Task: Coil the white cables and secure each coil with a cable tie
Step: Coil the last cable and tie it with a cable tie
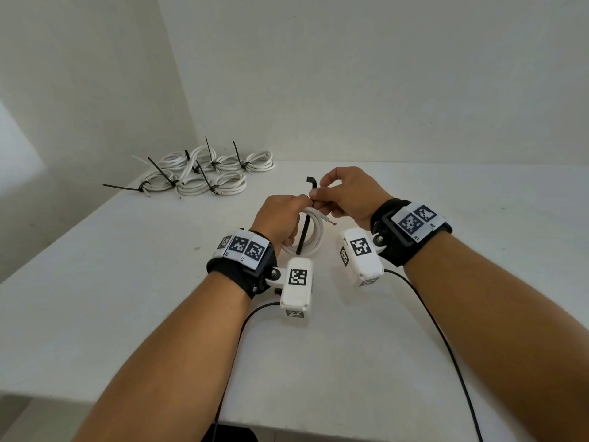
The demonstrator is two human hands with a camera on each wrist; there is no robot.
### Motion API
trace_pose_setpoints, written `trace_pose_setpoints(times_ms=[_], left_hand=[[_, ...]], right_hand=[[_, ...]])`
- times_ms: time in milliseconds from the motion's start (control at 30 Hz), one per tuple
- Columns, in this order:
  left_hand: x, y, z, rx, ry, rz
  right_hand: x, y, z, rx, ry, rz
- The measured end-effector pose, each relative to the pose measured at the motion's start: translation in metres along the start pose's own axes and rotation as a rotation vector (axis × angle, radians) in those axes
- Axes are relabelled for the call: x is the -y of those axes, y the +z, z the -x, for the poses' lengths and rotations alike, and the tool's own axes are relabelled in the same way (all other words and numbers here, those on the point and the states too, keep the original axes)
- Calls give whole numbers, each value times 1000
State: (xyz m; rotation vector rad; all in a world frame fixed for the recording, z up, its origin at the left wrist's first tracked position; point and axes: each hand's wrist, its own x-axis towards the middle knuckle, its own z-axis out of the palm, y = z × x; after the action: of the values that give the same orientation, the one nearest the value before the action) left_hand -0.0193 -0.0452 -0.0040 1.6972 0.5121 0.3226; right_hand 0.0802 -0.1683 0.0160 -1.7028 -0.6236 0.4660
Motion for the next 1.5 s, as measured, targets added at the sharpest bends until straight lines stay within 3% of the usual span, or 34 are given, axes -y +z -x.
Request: trace_pose_setpoints(times_ms=[133,233,333,400,533,867,1100,1233,1333,1500], left_hand=[[0,-2,1,46,-40,48],[-1,-3,2,63,-40,110],[-1,-8,-2,-15,-87,241],[2,-12,-4,-96,-103,291],[5,-13,-6,-193,-62,227],[12,-4,-14,-238,-4,174],[12,-18,-15,-264,-6,204],[11,-24,-14,-188,1,137],[8,-20,-12,-112,-7,69],[3,-15,-3,36,49,-142]], right_hand=[[3,0,-1,-92,-120,104],[3,1,0,-67,-147,170],[7,2,5,-127,-243,422],[13,2,10,-78,-286,480],[16,13,20,182,-195,614],[9,31,18,169,-116,760],[19,25,21,148,-137,672],[27,19,23,46,-299,789],[27,15,22,-26,-473,754],[20,12,21,110,-611,612]])
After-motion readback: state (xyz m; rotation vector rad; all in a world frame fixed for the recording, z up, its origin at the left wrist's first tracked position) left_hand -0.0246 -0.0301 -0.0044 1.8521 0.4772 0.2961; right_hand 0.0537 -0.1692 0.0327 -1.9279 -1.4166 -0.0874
